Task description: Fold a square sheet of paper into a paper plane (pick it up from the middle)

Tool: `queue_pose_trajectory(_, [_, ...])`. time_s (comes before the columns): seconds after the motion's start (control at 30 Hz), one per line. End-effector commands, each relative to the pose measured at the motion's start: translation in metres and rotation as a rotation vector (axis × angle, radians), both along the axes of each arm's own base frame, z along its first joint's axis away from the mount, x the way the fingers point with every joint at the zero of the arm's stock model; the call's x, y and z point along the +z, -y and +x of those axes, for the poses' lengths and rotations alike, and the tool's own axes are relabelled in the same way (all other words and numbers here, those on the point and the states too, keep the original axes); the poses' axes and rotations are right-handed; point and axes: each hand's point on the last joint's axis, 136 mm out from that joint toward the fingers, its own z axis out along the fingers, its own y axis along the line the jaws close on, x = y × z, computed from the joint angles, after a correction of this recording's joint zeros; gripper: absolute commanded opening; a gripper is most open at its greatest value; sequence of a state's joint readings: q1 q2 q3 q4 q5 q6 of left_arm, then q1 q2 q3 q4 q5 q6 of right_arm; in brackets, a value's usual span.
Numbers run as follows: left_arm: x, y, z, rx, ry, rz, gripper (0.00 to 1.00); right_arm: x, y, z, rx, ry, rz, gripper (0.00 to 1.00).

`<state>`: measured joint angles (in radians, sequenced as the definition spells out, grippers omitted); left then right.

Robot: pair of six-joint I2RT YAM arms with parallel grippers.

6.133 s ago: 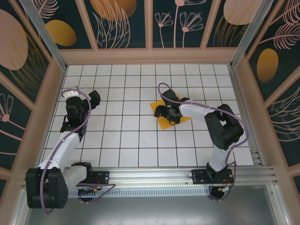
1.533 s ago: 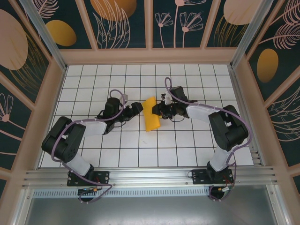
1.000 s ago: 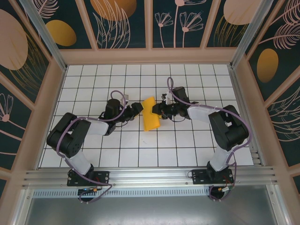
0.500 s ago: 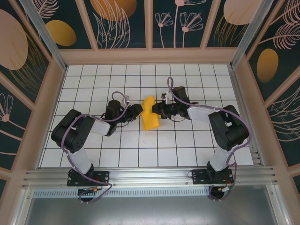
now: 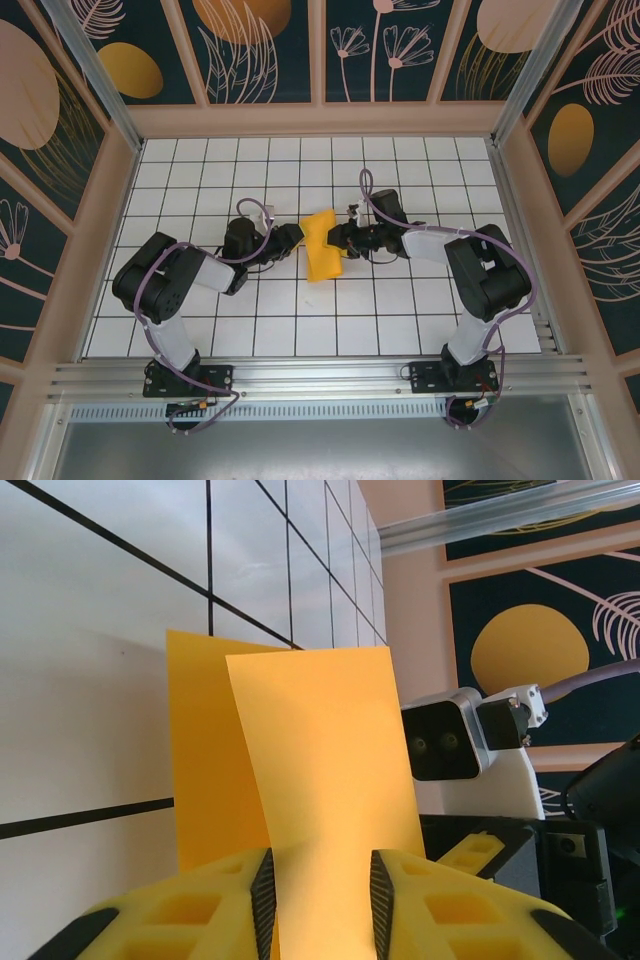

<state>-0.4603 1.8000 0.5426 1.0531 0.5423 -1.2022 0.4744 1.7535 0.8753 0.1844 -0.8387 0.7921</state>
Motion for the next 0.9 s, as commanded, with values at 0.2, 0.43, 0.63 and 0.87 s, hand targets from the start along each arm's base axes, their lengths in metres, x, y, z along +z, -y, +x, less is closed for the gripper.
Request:
queue_pose_trajectory(0.2, [0.0110,0.0021,-0.0028,-0.014,0.059,-0.026,0.30,-0.0047,0.0009,0.0008,0.001,-0.003,0.013,0.32])
queue_pose_trajectory(0.43, [0.0100,0.0045,-0.0028,-0.029,0.064,-0.030,0.24,-0.0036,0.0007,-0.0008,0.006,-0.004,0.022,0.32])
queue_pose_trajectory(0.63, [0.0109,0.0067,-0.0020,-0.039,0.078,-0.035,0.20,-0.0054,0.0010,-0.0020,0.007,-0.013,0.022,0.33])
queue_pose_trajectory(0.87, [0.0054,0.0093,-0.0013,-0.048,0.076,-0.024,0.18,-0.0087,0.0010,-0.0035,0.008,-0.021,0.018,0.33])
